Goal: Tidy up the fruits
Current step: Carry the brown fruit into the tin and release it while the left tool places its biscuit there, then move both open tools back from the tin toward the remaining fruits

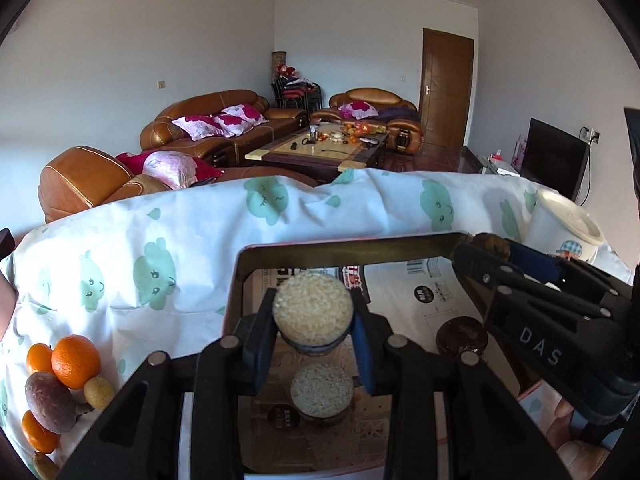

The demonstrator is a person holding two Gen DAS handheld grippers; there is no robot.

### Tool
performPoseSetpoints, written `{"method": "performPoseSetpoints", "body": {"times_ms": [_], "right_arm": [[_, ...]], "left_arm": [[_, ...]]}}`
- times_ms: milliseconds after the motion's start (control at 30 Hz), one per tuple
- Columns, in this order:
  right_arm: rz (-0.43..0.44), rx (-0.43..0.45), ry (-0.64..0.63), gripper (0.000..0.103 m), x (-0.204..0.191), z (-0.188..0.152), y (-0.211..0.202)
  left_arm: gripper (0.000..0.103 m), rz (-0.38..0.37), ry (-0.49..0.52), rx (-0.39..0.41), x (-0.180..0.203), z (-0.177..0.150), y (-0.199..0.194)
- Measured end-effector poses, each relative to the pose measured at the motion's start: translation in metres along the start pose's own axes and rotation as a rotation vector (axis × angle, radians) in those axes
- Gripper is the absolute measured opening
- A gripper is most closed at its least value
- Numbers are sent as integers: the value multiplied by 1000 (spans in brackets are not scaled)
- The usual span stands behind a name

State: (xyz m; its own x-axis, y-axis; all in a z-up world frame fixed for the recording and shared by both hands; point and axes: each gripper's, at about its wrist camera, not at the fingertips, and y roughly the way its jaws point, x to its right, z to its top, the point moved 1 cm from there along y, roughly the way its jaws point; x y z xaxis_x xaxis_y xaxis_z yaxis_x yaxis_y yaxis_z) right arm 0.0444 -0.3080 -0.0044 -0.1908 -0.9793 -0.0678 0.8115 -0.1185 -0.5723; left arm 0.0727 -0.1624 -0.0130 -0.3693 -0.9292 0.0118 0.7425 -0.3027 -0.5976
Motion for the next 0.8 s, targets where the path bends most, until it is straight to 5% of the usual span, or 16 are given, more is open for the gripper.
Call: {"method": "performPoseSetpoints", "body": {"times_ms": [367, 800], "right_arm": [[49, -34, -22, 47, -9, -3, 11], [104, 10, 25, 51, -5, -2, 0]], "left_arm": [[38, -1, -20, -35, -1, 0, 9], [96, 190, -38, 69, -15, -4, -24]]}}
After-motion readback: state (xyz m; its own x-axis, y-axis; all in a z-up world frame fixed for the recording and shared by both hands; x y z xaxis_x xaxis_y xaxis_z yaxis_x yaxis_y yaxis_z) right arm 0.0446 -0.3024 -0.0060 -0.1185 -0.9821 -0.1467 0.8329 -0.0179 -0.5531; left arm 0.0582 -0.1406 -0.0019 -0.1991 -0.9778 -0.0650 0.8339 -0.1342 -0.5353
